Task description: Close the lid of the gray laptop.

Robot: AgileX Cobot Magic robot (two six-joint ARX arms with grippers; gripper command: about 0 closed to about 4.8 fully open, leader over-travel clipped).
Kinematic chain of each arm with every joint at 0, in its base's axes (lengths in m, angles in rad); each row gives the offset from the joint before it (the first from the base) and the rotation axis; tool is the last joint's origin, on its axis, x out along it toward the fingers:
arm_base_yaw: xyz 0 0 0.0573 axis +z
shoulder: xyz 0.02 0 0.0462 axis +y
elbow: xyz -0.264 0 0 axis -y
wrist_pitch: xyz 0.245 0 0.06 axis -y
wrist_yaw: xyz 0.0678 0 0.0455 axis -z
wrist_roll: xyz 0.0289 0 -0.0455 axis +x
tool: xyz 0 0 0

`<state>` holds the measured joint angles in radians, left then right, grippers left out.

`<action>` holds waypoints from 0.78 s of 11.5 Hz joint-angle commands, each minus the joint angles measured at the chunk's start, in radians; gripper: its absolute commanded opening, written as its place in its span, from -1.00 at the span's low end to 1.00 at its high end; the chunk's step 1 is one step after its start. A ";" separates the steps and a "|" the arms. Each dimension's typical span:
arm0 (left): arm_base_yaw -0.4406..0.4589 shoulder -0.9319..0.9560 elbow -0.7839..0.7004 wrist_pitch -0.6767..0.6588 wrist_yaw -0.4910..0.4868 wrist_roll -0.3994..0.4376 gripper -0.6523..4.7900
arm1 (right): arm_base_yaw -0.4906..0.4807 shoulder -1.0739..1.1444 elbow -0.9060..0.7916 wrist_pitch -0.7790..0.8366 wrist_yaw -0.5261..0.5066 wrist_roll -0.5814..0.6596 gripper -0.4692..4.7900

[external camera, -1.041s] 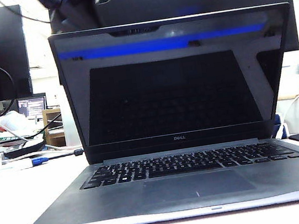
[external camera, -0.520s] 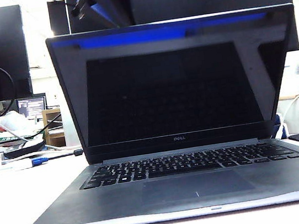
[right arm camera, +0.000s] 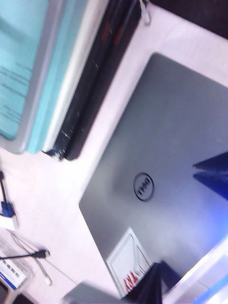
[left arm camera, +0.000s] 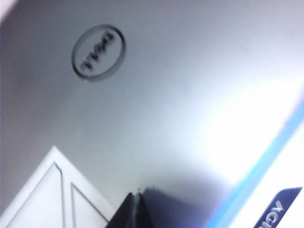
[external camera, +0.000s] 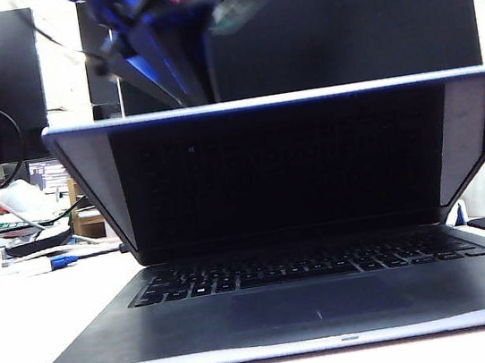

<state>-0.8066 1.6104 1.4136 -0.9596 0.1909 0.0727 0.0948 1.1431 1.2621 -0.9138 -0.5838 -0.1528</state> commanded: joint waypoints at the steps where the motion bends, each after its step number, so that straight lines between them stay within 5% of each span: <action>1: 0.000 -0.064 -0.127 0.084 0.005 -0.052 -0.78 | 0.001 -0.003 -0.002 -0.009 -0.029 -0.005 -0.83; 7: -0.008 -0.085 -0.265 0.200 -0.024 -0.108 -0.78 | 0.002 -0.003 -0.002 -0.203 -0.081 -0.047 -0.83; 9: -0.014 -0.103 -0.288 0.241 -0.024 -0.118 -0.78 | 0.002 -0.003 -0.002 -0.252 -0.177 -0.084 -0.83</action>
<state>-0.8116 1.5208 1.1408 -0.7498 0.1677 -0.0360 0.0952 1.1427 1.2575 -1.1530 -0.6987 -0.2123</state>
